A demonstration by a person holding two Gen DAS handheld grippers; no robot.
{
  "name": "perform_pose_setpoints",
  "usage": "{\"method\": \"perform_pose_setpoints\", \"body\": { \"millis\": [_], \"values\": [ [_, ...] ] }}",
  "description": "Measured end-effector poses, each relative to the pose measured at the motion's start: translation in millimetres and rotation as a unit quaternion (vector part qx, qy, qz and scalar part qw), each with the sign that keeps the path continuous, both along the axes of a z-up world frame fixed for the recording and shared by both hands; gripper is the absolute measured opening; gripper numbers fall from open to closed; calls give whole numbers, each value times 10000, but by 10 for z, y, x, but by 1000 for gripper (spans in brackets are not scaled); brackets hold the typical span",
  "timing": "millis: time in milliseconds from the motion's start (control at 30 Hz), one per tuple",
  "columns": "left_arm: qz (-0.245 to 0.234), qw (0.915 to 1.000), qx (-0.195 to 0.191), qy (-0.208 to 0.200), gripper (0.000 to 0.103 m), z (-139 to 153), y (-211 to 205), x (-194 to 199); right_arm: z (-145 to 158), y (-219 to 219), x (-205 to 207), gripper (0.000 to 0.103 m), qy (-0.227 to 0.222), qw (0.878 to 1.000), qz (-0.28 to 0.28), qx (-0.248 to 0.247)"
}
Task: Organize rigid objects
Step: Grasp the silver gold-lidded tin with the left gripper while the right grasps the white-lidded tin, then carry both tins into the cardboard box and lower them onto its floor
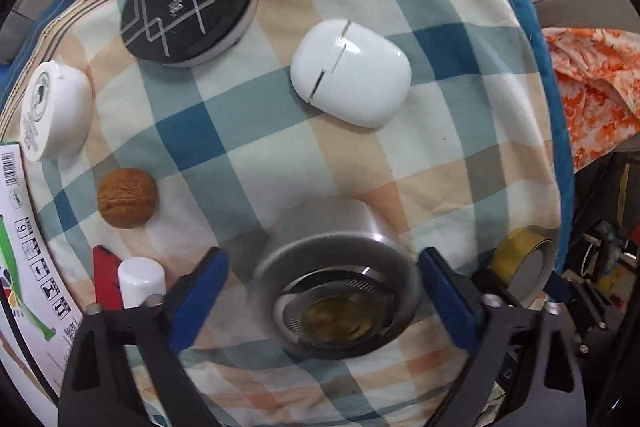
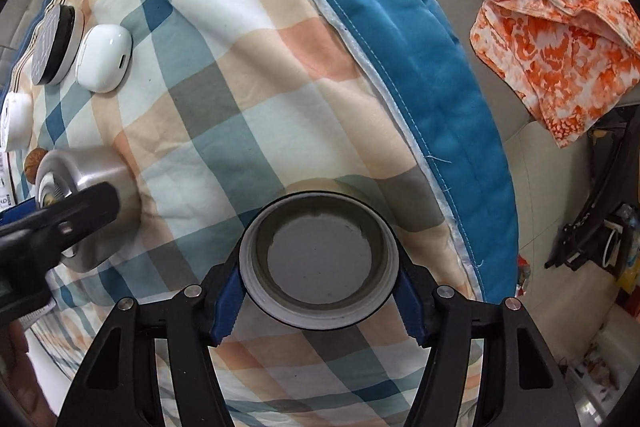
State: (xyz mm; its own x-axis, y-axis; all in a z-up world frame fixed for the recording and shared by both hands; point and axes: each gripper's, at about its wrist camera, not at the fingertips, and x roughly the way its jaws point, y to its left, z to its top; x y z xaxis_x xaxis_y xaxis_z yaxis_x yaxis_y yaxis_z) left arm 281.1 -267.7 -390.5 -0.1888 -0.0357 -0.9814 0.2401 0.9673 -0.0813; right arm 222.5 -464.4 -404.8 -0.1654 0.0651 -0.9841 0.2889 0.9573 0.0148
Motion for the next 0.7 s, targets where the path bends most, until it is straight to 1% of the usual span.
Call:
{"method": "perform_pose_setpoints", "body": {
  "millis": [33,67,100,200,267,300,367,433,467,500,533,600,700],
  "values": [
    [33,9999,-57,125,72,-59,18,-19,9,21,1,68,-1,10000,-5,5],
    [97,9996,-136,212,70,-98,33,-36,23,45,-8,68,-5,10000,-11,16],
    [127,9996,-139,216,69,-119,50,-54,24,51,-12,68,-4,10000,-14,31],
    [99,9998,-110,137,70,-151,44,-44,-51,-37,16,68,1,9999,-79,67],
    [126,9998,-109,94,76,-196,-19,-29,-79,-50,18,68,33,9999,-129,82],
    [99,9999,-47,91,79,-219,-65,-26,-84,-60,20,68,46,9998,-176,87],
    [-43,9999,154,14,79,-273,-237,42,-108,-83,40,68,87,9997,-219,82],
    [-37,9997,225,-63,79,-282,-271,13,-116,-66,47,68,121,9997,-211,25],
    [-34,9997,228,-98,78,-288,-310,-8,-123,-58,47,68,134,9997,-204,-8],
    [-25,9996,238,-147,72,-277,-306,-23,-122,-41,51,68,141,9997,-195,-36],
    [-12,9996,215,-185,69,-249,-346,11,-120,-28,51,67,152,9997,-192,-64],
    [35,9997,139,-197,69,-182,-259,-19,-108,-12,50,67,159,9997,-184,-98],
    [72,9994,159,-285,69,-128,-102,-126,-55,19,12,67,140,9998,-151,-44]
  ]
}}
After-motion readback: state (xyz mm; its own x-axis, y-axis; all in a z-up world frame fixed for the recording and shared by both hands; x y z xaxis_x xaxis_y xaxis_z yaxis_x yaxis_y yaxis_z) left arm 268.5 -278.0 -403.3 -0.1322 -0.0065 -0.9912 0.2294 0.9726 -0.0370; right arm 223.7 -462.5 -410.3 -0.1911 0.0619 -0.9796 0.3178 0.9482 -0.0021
